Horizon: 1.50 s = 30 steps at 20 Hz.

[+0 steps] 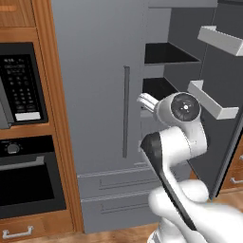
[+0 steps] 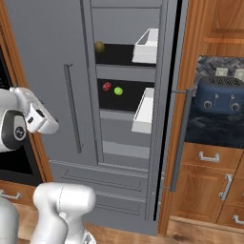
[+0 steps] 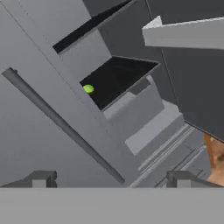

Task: Place the kiwi in the correct fridge rack based on whether it is a fruit or vegetable. Finally, close the fridge door.

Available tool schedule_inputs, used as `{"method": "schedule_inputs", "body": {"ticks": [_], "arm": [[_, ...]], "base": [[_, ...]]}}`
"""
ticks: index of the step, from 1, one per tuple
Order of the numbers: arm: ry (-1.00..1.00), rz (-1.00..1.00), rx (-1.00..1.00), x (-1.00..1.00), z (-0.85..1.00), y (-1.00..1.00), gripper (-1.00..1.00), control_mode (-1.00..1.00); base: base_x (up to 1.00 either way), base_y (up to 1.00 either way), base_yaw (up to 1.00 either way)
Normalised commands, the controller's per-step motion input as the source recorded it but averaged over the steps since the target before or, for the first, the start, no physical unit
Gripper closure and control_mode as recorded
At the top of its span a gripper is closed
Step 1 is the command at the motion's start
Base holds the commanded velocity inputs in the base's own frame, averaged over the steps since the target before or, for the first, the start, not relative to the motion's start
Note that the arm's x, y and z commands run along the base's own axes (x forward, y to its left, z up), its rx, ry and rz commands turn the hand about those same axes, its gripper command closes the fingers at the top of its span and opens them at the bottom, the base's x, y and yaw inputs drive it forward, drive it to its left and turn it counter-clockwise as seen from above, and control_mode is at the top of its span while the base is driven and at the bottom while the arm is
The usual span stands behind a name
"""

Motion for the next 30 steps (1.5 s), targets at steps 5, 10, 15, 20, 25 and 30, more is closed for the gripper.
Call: {"method": "schedule_inputs", "body": {"ticks": [5, 10, 15, 20, 25, 30], "arm": [[-0.22, 0.0, 0.53, -0.98, 0.0, -1.0, -1.0, -1.0], [-0.25, 0.0, 0.45, -0.93, 0.0, -1.0, -1.0, -1.0], [-0.41, 0.0, 0.35, -0.87, -0.03, -1.0, -1.0, -1.0], [-0.37, 0.0, 0.32, -0.52, -0.11, -1.0, -1.0, -1.0], [-0.22, 0.0, 0.29, -0.18, -0.32, -1.0, -1.0, -1.0], [0.0, 0.0, 0.25, 0.51, -0.67, -1.0, -1.0, -1.0]], "base": [[0.0, 0.0, 0.0], [0.0, 0.0, 0.0], [0.0, 0.0, 0.0], [0.0, 0.0, 0.0], [0.0, 0.0, 0.0], [0.0, 0.0, 0.0]]}}
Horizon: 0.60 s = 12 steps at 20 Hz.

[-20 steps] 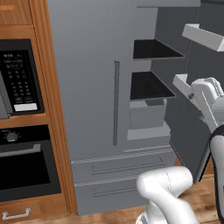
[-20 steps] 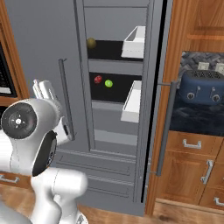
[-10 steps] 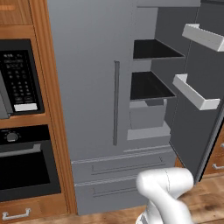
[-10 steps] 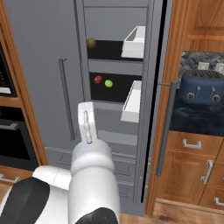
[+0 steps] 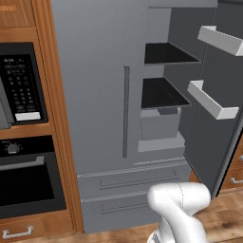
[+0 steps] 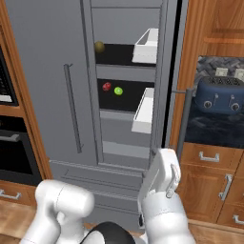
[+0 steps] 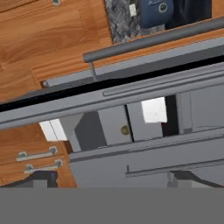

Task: Place the kiwi in the correct fridge rack based on whether it is a fruit or vegetable. Finally, close the fridge door.

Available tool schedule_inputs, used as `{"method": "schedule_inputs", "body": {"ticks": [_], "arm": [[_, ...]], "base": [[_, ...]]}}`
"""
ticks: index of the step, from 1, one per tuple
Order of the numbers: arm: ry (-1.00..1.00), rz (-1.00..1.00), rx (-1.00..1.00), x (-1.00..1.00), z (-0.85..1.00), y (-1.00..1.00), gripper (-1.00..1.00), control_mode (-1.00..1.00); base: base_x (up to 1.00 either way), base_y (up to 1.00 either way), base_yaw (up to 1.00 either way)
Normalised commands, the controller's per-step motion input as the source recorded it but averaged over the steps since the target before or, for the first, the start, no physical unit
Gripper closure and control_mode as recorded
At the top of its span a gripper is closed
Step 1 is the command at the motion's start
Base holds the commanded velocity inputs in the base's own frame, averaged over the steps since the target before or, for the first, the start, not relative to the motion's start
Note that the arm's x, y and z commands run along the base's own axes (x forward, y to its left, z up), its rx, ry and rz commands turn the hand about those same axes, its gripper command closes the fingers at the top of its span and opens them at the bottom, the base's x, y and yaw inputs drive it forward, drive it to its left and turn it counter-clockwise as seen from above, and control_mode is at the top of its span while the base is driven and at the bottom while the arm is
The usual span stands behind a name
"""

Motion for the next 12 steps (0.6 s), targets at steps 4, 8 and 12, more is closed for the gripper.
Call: {"method": "schedule_inputs", "body": {"ticks": [4, 8, 12], "arm": [[0.11, 0.06, 0.1, 0.72, -0.7, -0.85, -1.0, -1.0], [0.15, 0.03, 0.04, 0.82, -0.71, -0.9, -1.0, -1.0], [0.09, 0.08, 0.02, 0.91, -0.62, -0.85, -1.0, -1.0]], "base": [[0.0, 0.0, 0.0], [0.0, 0.0, 0.0], [0.0, 0.0, 0.0]]}}
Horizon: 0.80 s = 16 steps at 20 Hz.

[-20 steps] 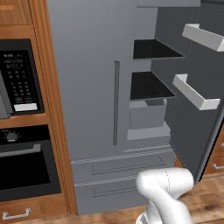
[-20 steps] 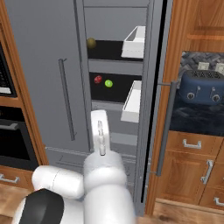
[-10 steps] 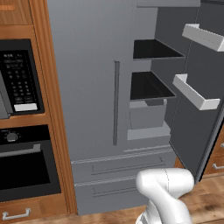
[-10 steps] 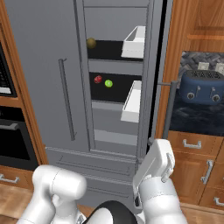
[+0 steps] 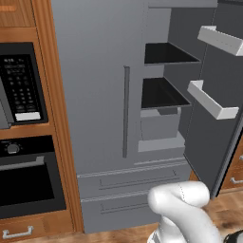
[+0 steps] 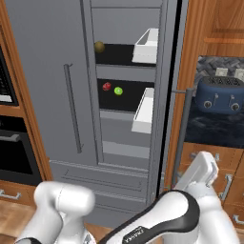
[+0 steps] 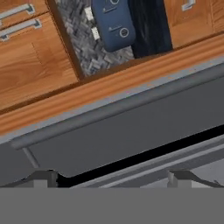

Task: Place the kiwi in the correct fridge rack based on whether it is a fruit or vegetable. Finally, close the fridge door.

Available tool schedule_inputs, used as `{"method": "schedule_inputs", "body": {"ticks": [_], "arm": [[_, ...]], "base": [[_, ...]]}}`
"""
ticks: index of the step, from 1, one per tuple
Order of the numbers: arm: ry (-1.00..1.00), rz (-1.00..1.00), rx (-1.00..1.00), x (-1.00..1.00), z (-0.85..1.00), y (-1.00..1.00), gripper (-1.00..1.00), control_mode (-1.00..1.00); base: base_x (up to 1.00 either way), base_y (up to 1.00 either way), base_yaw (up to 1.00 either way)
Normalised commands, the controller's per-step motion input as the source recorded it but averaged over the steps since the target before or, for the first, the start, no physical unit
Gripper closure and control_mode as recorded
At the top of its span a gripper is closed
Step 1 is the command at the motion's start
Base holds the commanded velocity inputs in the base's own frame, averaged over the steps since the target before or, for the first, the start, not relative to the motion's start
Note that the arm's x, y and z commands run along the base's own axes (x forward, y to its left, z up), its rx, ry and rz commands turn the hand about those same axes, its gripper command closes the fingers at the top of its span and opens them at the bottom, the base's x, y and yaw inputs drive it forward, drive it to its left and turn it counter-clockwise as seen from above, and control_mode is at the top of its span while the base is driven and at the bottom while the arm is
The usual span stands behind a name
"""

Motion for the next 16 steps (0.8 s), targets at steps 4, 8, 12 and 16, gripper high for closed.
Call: {"method": "schedule_inputs", "body": {"ticks": [4, 8, 12, 16], "arm": [[0.0, 0.16, 0.0, 0.83, -0.49, -0.37, -1.0, -1.0], [0.0, 0.18, 0.0, 0.63, -0.32, -0.02, -1.0, -1.0], [0.01, 0.14, -0.01, 0.67, -0.14, 0.12, -1.0, -1.0], [0.0, 0.12, -0.02, 0.59, -0.11, 0.02, -1.0, -1.0]], "base": [[0.0, 0.0, 0.0], [0.0, 0.0, 0.0], [0.0, 0.0, 0.0], [0.0, 0.0, 0.0]]}}
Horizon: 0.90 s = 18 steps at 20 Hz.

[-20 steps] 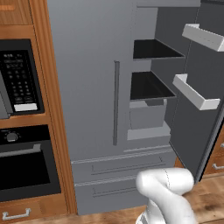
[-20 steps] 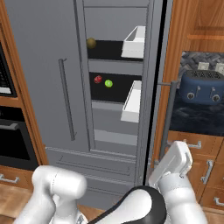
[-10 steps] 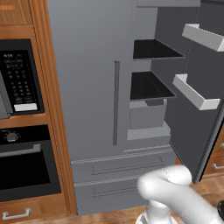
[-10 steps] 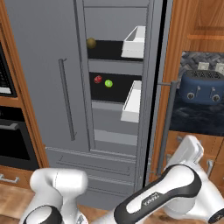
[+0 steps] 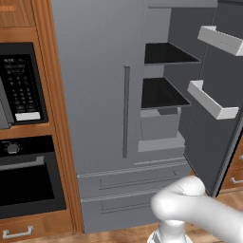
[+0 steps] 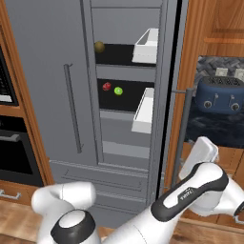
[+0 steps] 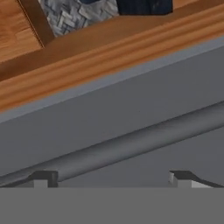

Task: Place the kiwi in the correct fridge rack based on whether it is a fruit or vegetable. Finally, close the fridge door.

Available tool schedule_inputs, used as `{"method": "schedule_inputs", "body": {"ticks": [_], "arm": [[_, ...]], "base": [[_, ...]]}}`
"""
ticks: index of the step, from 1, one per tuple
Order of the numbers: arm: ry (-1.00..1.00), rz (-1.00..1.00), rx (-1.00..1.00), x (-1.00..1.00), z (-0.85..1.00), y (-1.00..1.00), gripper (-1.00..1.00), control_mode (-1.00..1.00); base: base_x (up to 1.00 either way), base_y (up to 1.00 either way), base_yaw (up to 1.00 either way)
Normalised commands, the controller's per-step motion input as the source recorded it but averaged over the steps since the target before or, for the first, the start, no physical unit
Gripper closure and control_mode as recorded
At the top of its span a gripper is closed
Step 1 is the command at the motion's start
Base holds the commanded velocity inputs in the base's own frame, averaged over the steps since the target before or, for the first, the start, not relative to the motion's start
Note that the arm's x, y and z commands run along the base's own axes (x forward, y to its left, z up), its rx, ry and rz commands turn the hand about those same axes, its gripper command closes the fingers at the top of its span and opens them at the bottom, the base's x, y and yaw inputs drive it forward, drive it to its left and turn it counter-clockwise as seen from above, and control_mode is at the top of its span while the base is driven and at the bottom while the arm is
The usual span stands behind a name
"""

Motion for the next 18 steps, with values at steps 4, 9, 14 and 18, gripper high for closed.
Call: {"method": "schedule_inputs", "body": {"ticks": [4, 9, 14, 18], "arm": [[0.0, 0.08, -0.07, 0.35, -0.15, 0.05, -1.0, -1.0], [0.0, 0.04, -0.11, 0.13, -0.31, 0.08, -1.0, -1.0], [0.0, 0.05, -0.16, 0.08, -0.04, 0.81, -1.0, -1.0], [0.01, 0.11, -0.2, 0.16, 0.0, 1.0, -1.0, -1.0]], "base": [[0.0, 0.0, 0.0], [0.0, 0.0, 0.0], [0.0, 0.0, 0.0], [0.0, 0.0, 0.0]]}}
